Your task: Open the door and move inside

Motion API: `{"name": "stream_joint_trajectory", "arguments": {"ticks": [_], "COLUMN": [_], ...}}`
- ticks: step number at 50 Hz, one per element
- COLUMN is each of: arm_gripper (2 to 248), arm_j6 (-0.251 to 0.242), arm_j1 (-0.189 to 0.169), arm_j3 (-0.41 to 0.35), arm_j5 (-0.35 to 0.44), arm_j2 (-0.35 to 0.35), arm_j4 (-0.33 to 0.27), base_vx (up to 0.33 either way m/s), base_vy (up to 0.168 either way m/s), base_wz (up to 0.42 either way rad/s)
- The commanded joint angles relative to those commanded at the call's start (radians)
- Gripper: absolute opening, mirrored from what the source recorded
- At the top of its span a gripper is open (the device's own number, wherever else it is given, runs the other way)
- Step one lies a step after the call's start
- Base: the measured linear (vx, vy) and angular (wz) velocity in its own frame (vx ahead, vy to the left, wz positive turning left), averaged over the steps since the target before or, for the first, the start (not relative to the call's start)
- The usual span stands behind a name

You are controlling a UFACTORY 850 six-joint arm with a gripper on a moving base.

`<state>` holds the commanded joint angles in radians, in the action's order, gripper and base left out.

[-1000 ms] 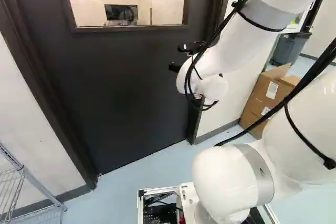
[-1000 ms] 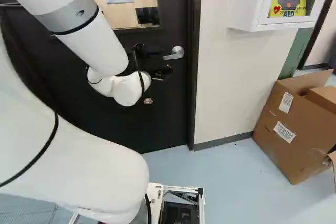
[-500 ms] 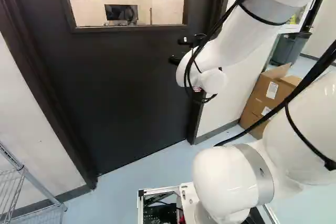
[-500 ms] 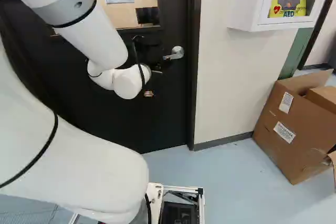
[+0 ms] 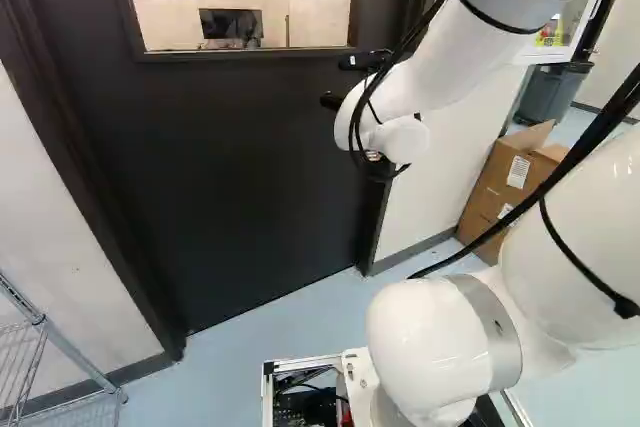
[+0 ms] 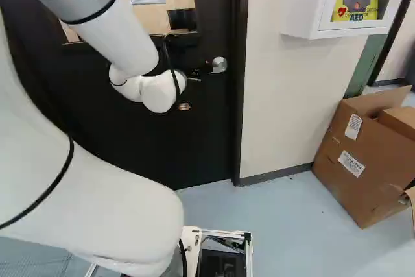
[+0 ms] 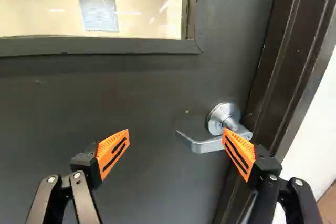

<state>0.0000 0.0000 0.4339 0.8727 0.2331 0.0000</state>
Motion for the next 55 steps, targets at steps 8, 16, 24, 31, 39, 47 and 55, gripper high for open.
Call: {"name": "stream_joint_trajectory", "arguments": {"ticks": [8,16,24,31,39,47,55], "arm_gripper": [247,247,247,247,247,247,247], "arm_j6": [0.0,0.0,0.0,0.0,0.0,0.0,0.0], "arm_j1": [0.0,0.003,0.006,0.008,0.009,0.01,0.016], "arm_j3": [0.021,0.039,0.056,0.066,0.066,0.068,0.091], "arm_j5": [0.0,0.0,0.0,0.0,0.0,0.0,0.0], "arm_j2": [-0.006,-0.022,-0.041,-0.052,-0.058,-0.076,-0.12], "arm_j4": [0.0,0.0,0.0,0.0,0.0,0.0,0.0], "base_vx": [0.0,0.0,0.0,0.0,0.0,0.0,0.0], "base_vy": [0.0,0.0,0.0,0.0,0.0,0.0,0.0], "base_wz": [0.0,0.0,0.0,0.0,0.0,0.0,0.0]}}
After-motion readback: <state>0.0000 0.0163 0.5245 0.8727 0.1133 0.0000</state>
